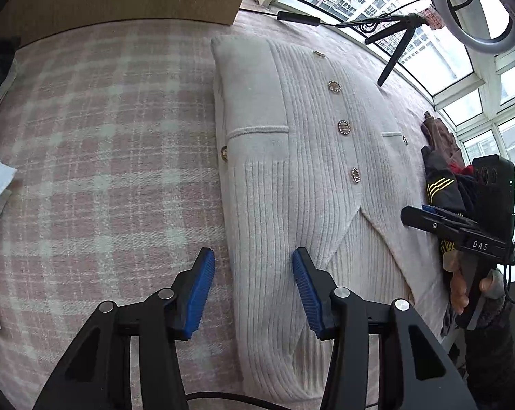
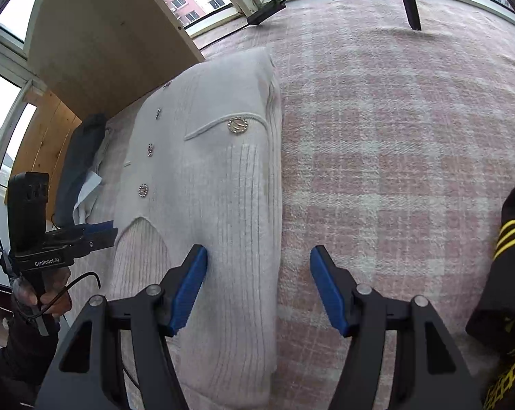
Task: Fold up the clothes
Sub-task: 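Grasp the ribbed end of the folded cardigan with both grippers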
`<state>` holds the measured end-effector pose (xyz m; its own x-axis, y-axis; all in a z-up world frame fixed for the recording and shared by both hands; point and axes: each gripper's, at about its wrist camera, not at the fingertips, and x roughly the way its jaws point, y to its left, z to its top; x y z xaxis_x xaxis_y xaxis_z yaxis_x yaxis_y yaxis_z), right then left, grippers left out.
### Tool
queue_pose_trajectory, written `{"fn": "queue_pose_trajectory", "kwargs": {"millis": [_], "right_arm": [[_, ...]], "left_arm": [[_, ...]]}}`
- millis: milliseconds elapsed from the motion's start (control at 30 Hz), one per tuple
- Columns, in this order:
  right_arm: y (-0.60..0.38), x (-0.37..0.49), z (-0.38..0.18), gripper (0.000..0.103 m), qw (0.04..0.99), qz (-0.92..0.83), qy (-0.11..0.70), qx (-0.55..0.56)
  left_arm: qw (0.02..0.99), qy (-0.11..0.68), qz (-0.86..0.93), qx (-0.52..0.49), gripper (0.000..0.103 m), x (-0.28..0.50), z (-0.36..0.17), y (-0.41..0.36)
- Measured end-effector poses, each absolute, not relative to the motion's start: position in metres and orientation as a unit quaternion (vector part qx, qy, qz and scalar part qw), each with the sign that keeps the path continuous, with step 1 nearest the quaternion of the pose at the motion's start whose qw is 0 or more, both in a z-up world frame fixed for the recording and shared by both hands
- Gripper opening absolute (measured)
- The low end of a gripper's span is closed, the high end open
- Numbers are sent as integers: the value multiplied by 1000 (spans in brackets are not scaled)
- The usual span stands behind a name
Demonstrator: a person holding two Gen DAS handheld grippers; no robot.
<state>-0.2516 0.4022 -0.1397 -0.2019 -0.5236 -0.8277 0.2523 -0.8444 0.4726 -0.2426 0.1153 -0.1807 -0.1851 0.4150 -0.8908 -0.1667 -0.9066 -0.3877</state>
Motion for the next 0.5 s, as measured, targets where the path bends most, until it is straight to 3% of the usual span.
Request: {"fn": "queue_pose_trajectory", "kwargs": {"millis": [233, 500], "right_arm": [[392, -254, -148, 64, 275, -758, -122, 579], [379, -249, -152, 65, 297, -755, -112, 573]], "left_arm": [[196, -87, 760, -613, 46, -244, -181, 132], [207, -134, 747, -618, 46, -248, -183, 120]]}}
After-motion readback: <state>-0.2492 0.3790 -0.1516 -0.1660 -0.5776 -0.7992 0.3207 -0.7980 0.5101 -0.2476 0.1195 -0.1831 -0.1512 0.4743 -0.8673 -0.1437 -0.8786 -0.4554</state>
